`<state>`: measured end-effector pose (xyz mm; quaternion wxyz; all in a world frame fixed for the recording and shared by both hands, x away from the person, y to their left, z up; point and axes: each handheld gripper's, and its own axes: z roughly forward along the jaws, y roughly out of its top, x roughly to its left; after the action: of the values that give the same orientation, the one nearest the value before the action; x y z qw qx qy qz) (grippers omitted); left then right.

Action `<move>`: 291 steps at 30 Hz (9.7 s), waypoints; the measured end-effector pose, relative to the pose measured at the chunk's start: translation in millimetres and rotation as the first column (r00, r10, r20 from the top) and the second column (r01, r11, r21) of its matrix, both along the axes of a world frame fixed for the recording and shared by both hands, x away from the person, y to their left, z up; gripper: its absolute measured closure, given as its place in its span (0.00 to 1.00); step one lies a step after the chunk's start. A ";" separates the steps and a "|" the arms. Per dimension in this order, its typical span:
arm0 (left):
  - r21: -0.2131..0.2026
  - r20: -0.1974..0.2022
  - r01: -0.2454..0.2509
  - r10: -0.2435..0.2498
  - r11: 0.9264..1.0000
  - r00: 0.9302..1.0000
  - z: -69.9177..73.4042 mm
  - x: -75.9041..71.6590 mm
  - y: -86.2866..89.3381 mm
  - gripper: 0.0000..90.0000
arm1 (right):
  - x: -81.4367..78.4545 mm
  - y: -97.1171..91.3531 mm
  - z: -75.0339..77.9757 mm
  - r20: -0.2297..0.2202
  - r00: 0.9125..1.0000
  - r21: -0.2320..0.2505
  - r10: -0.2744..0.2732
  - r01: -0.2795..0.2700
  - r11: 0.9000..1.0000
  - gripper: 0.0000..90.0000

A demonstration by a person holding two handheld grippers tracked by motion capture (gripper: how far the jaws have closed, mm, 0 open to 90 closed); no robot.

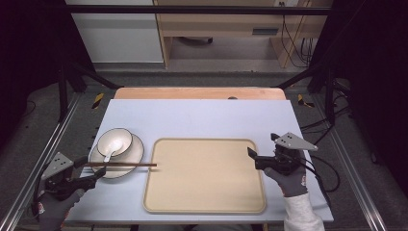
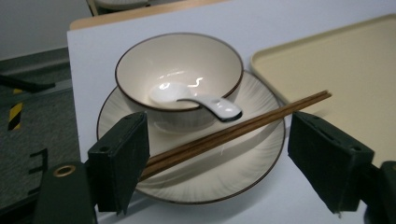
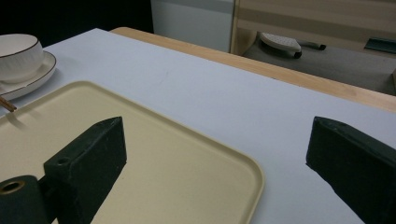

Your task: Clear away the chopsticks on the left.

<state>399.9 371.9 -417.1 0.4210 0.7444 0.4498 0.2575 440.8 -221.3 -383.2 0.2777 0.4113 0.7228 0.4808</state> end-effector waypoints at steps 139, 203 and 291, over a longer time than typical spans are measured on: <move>0.043 -0.162 -0.052 0.059 0.998 0.985 -10.7 19.2 -77.7 0.94 | 4.0 -2.2 -2.7 -0.023 0.999 -0.031 -0.037 0.036 0.999 0.05; -0.015 -0.174 -0.300 0.293 0.954 0.940 -65.1 -10.7 -187.9 0.93 | 2.8 -2.6 -1.9 -0.023 0.999 -0.030 -0.034 0.034 0.999 0.05; 0.154 -0.179 -0.052 0.079 0.987 0.981 -35.8 34.6 -49.1 0.74 | 2.4 -6.9 -1.6 -0.026 0.999 -0.022 -0.031 0.031 0.999 0.05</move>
<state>434.5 322.8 -452.9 0.3124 0.7789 0.4908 0.2341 443.2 -228.2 -384.7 0.2801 0.4257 0.7251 0.4633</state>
